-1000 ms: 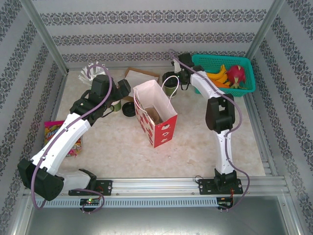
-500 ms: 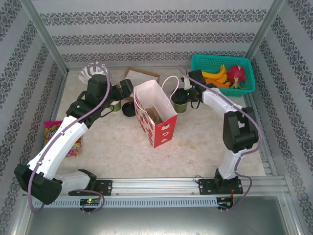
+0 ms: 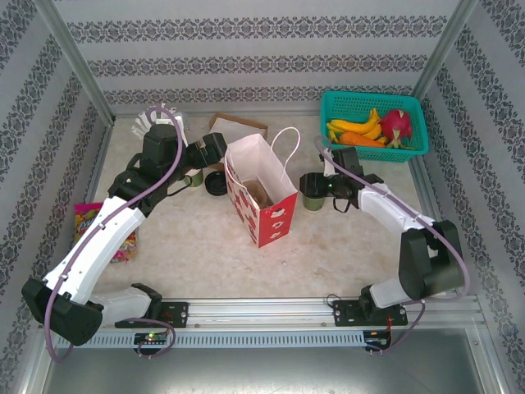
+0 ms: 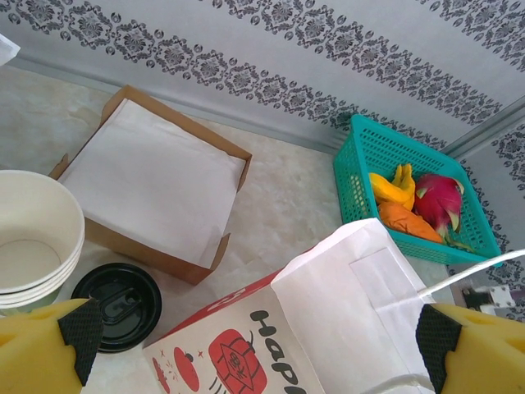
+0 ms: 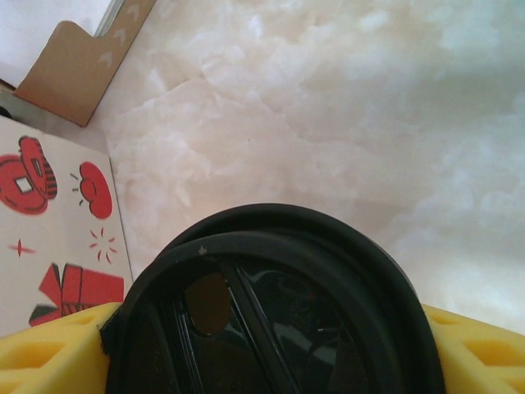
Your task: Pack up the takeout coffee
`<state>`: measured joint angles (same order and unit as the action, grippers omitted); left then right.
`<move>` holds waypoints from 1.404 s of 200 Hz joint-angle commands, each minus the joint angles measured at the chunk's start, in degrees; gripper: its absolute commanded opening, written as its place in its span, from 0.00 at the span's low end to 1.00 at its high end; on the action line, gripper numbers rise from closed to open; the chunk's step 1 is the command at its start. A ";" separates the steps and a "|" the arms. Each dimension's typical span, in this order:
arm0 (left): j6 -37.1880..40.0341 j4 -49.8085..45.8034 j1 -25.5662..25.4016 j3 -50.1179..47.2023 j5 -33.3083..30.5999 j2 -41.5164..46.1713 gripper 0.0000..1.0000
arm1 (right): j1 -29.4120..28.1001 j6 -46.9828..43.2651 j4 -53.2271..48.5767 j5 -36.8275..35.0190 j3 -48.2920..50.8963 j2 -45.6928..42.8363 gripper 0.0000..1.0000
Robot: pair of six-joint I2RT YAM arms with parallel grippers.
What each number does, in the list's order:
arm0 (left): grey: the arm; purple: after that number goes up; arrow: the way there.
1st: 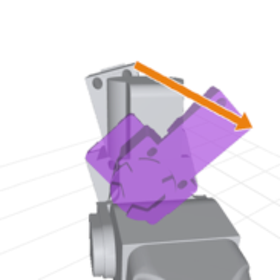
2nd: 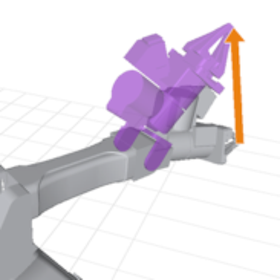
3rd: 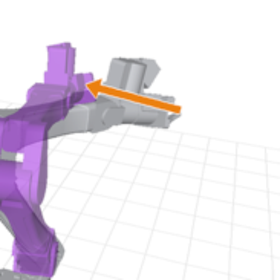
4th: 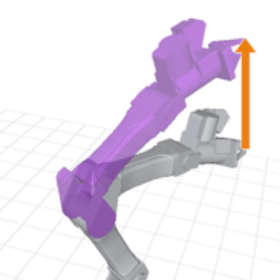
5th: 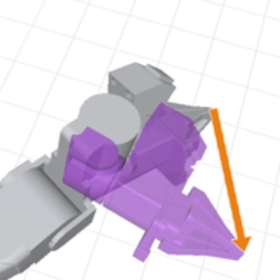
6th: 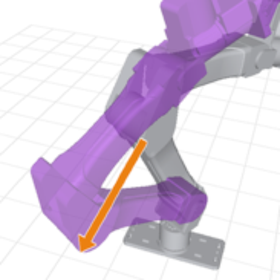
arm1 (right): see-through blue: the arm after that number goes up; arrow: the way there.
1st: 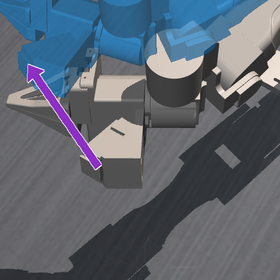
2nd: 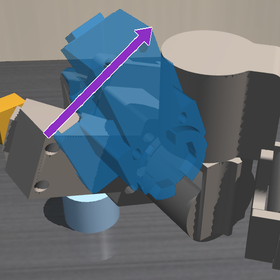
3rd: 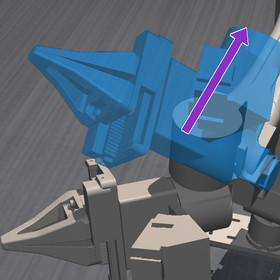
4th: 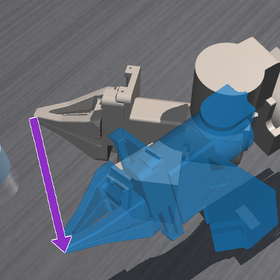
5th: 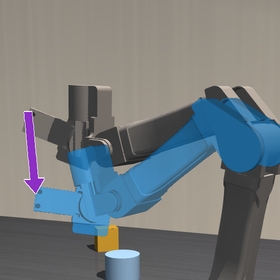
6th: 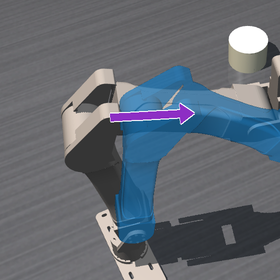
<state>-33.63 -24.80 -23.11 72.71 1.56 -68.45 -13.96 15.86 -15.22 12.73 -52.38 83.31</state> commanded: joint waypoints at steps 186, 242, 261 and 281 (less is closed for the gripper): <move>2.54 0.33 0.64 -0.28 -0.57 -0.35 1.00 | 1.26 1.12 -20.98 -1.58 -3.87 -4.96 0.98; 2.78 -0.47 0.65 -0.18 -1.01 -0.78 1.00 | -0.09 1.19 -23.75 -0.82 -8.08 -1.38 0.98; 2.86 -0.77 0.67 -0.27 -1.06 -0.83 1.00 | -0.48 1.05 -23.88 -1.04 -8.66 -0.58 0.98; 2.94 -0.95 0.69 -0.30 -1.10 -0.98 1.00 | -0.80 0.91 -24.12 -1.24 -9.21 0.16 0.98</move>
<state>-32.08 -24.86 -23.11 72.71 1.28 -69.06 -13.93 16.38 -37.43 11.86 -59.61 82.41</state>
